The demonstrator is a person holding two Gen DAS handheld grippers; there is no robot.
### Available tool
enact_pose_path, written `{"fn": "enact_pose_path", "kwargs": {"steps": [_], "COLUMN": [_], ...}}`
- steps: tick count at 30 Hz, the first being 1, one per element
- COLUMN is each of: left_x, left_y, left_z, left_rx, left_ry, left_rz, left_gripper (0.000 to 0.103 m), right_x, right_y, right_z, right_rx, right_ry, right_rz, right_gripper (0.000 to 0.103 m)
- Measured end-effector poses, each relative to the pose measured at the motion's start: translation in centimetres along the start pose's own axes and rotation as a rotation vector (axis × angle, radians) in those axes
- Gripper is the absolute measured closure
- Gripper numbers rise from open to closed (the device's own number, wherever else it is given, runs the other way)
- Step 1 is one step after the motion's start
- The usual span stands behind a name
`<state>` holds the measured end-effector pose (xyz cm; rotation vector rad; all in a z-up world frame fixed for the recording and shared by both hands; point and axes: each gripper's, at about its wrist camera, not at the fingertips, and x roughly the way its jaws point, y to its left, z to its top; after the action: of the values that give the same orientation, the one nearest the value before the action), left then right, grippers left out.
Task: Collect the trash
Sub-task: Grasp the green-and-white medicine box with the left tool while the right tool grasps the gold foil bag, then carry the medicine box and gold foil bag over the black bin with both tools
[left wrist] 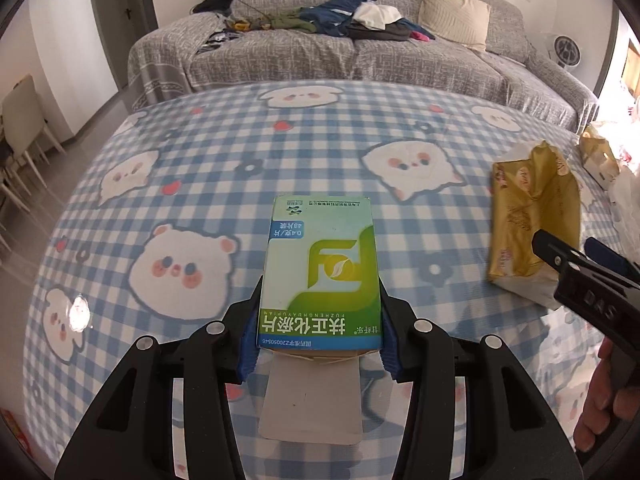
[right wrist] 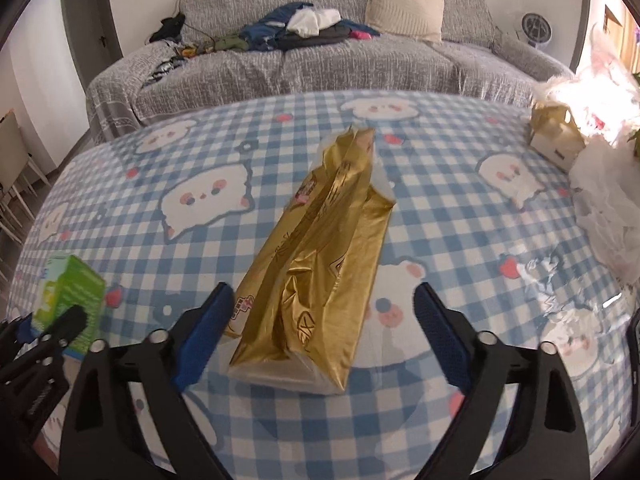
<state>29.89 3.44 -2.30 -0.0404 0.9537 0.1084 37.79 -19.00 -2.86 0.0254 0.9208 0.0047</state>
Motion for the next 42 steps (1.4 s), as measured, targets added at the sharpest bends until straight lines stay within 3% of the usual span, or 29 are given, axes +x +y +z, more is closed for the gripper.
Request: {"fn": "enact_pose_path", "kwargs": {"steps": [3,6,8,11,20,42], "left_x": [0.2,0.4,0.6,0.6,0.0,-6.2], "left_y": [0.9,1.6,1.9,2.1,2.0,0.6], "left_z": [-0.1,-0.3,-0.4,-0.5,-1.1,-5.0], "left_rx": [-0.01,-0.02,-0.025,-0.033,-0.032,-0.038], "left_ry": [0.009,0.015,0.021,0.024,0.025,-0.03], "left_rz": [0.003,0.007,0.003,0.001,-0.006,-0.042], "left_gripper": [0.056,0.056,0.056,0.056,0.056,0.056], "right_x": [1.2,1.6,1.9,1.9,0.7,-7.3], "right_y": [-0.1,-0.1,0.0,0.1,0.1,-0.5], "right_z": [0.0,0.0,0.0,0.0,-0.3,-4.2], "right_rx": [0.019,0.03,0.031,0.025,0.012,-0.049], "right_ry": [0.027,0.033,0.039,0.035,0.011,-0.057], "right_rz": [-0.002,-0.012,-0.012,-0.017,-0.013,0.001], "right_gripper": [0.033,0.053,0.073,0.088,0.095,0.096]}}
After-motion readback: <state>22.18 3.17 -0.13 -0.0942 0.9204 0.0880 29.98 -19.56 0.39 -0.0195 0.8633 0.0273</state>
